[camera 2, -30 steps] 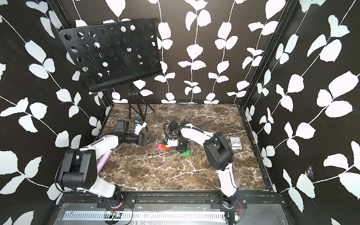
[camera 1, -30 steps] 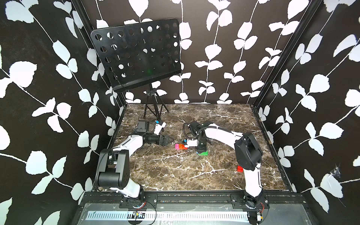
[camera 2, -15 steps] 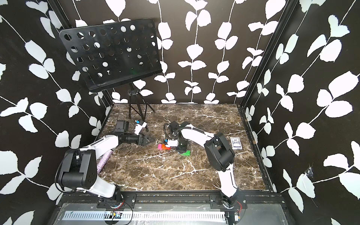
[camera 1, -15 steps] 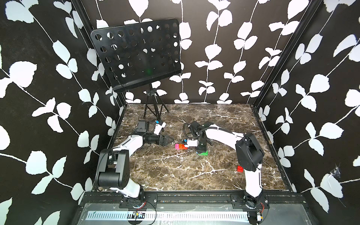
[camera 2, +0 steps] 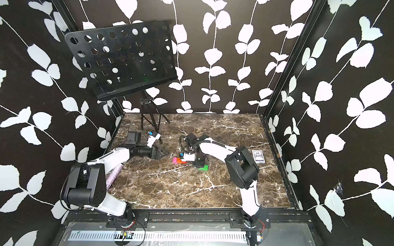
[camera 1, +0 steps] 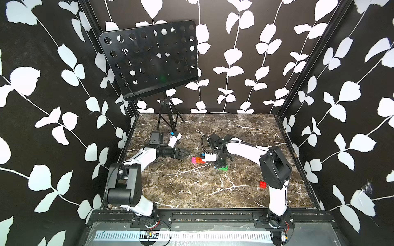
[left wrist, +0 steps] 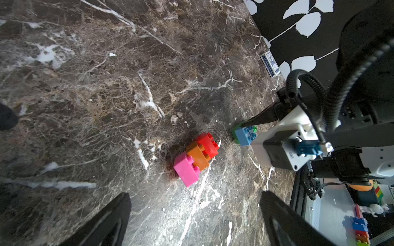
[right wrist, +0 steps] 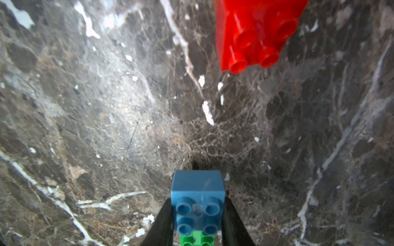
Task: Assemble the letter y with lego
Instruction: Assemble the lego brick with the lego brick.
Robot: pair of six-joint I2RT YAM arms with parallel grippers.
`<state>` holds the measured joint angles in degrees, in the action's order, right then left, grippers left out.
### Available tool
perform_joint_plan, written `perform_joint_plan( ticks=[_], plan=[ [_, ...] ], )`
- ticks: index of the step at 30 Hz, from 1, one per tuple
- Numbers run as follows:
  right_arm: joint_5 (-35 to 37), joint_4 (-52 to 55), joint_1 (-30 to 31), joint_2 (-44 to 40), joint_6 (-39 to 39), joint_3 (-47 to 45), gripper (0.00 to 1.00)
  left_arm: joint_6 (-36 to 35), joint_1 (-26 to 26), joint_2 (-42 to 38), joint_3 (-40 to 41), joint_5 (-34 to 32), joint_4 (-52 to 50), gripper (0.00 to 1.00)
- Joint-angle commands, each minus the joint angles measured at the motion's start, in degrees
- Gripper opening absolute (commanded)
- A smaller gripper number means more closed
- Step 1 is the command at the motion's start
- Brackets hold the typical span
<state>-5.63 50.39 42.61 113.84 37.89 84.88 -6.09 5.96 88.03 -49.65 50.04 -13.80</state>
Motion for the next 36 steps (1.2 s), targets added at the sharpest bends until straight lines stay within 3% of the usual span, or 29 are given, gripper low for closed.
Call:
perform_joint_plan(
  ticks=[1,10,18,24,36],
  plan=[
    [-1.89,3.10,0.21,6.05,2.63,-4.14,0.13,-1.30,0.02,-2.43,0.63,-0.07,-0.52,0.97],
    [-2.39,3.43,-1.44,6.83,0.61,-3.93,0.13,0.34,0.10,-2.51,0.55,-4.03,-0.26,0.97],
    [2.01,2.41,-1.66,6.22,2.02,-5.31,0.13,0.54,0.05,-2.64,0.69,-5.63,0.36,0.97],
    [-1.51,2.10,-1.92,7.20,0.31,-4.74,0.13,0.03,0.10,-3.61,0.82,-6.61,-0.11,0.97],
    [4.02,5.72,-1.92,8.55,3.25,-5.37,0.13,-0.15,0.08,-3.83,0.91,-6.54,-0.20,0.97]
  ],
)
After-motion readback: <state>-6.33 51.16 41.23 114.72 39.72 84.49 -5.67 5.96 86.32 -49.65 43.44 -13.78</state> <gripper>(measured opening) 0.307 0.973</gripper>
